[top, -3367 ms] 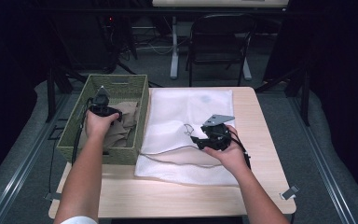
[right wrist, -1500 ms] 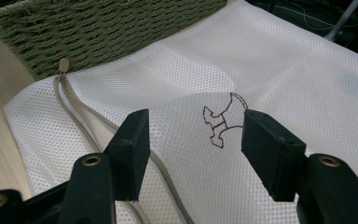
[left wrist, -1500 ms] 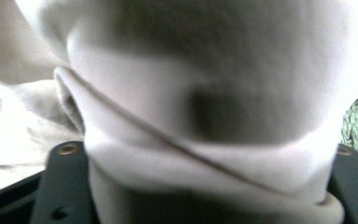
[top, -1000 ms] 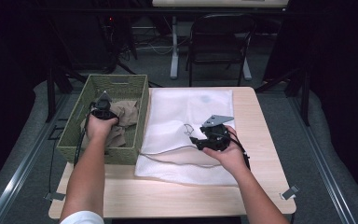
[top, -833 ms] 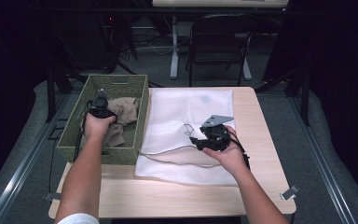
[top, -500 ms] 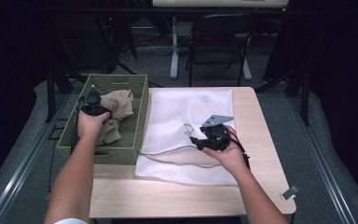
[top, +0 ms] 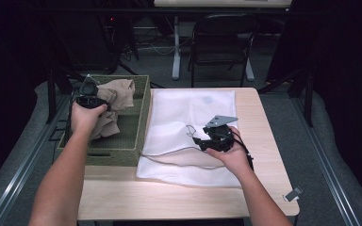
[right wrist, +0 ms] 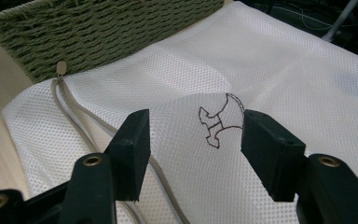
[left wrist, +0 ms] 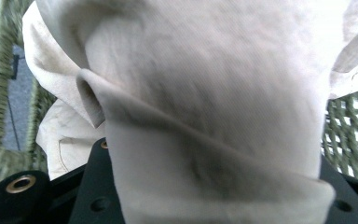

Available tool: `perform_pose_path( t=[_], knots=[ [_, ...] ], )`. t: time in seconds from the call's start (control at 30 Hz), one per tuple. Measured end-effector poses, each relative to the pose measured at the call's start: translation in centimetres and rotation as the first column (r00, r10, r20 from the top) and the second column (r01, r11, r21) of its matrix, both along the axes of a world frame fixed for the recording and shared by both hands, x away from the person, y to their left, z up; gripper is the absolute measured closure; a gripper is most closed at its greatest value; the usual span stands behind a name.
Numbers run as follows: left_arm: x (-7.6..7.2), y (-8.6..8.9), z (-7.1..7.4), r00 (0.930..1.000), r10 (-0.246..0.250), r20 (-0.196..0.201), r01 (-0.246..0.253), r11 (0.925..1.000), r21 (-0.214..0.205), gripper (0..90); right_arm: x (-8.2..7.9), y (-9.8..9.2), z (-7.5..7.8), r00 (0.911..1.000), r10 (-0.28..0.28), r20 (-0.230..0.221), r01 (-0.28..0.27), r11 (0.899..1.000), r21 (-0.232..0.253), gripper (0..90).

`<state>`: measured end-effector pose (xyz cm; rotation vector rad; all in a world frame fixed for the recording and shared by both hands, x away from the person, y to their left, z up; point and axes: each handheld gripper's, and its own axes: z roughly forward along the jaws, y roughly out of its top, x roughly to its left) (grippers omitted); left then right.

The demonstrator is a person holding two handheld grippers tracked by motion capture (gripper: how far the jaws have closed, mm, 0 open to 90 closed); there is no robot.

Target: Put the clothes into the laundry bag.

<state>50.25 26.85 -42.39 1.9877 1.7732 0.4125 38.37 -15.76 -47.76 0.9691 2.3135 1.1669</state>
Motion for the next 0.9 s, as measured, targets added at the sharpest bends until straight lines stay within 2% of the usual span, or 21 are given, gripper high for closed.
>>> perform_pose_path(
  t=[0.07, 0.13, 0.17, 0.3, 0.33, 0.37, 0.43, 0.53, 0.57, 0.63, 0.7, 0.8, 0.83, 0.9],
  knots=[
    [-0.3, -0.1, 0.8, 0.9997, -0.019, 0.012, 0.019, 0.9997, -0.017, 55.2, 0.0, -0.1, 0.0, 1.0, -0.002, 0.003, 0.002, 1.0, -0.001, 42.7],
    [-0.4, -0.2, 1.1, 0.9996, -0.027, 0.007, 0.027, 0.9994, -0.021, 55.2, 0.0, -0.2, 0.0, 1.0, -0.002, 0.001, 0.002, 1.0, 0.004, 43.3],
    [-0.7, -0.4, 1.7, 0.9984, -0.056, 0.0, 0.056, 0.9979, -0.032, 55.2, 0.1, -0.3, 0.0, 1.0, 0.0, 0.0, 0.0, 1.0, 0.008, 43.6],
    [-1.2, -0.6, 2.6, 0.994, -0.109, -0.003, 0.109, 0.9934, -0.036, 55.2, 0.2, -0.5, 0.0, 1.0, 0.003, -0.003, -0.003, 1.0, 0.009, 44.5],
    [-1.2, -0.6, 2.6, 0.994, -0.109, -0.003, 0.109, 0.9934, -0.036, 55.2, 0.2, -0.5, 0.0, 0.9999, 0.005, -0.009, -0.005, 1.0, 0.009, 44.8],
    [-1.6, -0.6, 3.0, 0.9899, -0.142, -0.001, 0.141, 0.9893, -0.036, 55.2, 0.2, -0.5, -0.1, 0.9998, 0.01, -0.017, -0.009, 1.0, 0.002, 45.5],
    [-1.9, -0.7, 3.3, 0.9858, -0.168, -0.011, 0.167, 0.9853, -0.036, 55.2, 0.2, -0.4, -0.2, 0.9996, 0.017, -0.024, -0.017, 1.0, 0.004, 46.6],
    [-2.2, -0.8, 3.5, 0.9828, -0.184, -0.015, 0.183, 0.9817, -0.053, 55.2, 0.2, -0.4, -0.2, 0.9991, 0.027, -0.031, -0.026, 1.0, 0.011, 48.2],
    [-2.5, -0.8, 3.7, 0.9779, -0.207, -0.025, 0.206, 0.9768, -0.06, 55.2, 0.3, -0.5, -0.2, 0.999, 0.029, -0.033, -0.029, 1.0, 0.008, 48.9],
    [-2.9, -0.9, 3.9, 0.9746, -0.222, -0.028, 0.22, 0.9732, -0.069, 55.2, 0.3, -0.6, -0.2, 0.999, 0.031, -0.032, -0.031, 0.999, 0.008, 49.7],
    [-3.3, -1.1, 4.1, 0.9676, -0.251, -0.03, 0.248, 0.9659, -0.076, 55.2, 0.2, -0.8, -0.1, 0.9989, 0.035, -0.032, -0.035, 0.999, 0.006, 50.1],
    [-3.9, -1.3, 4.4, 0.9621, -0.271, -0.027, 0.268, 0.9596, -0.085, 55.2, 0.3, -0.9, -0.2, 0.9985, 0.04, -0.038, -0.04, 0.999, 0.007, 50.1],
    [-3.9, -1.3, 4.4, 0.9621, -0.271, -0.027, 0.268, 0.9596, -0.085, 55.2, 0.3, -0.8, -0.3, 0.9983, 0.042, -0.04, -0.042, 0.999, 0.009, 49.8],
    [-4.3, -1.6, 4.7, 0.9561, -0.292, -0.027, 0.289, 0.9539, -0.082, 55.2, 0.2, -0.6, -0.4, 0.9976, 0.055, -0.043, -0.055, 0.998, 0.0, 48.6]
  ],
)
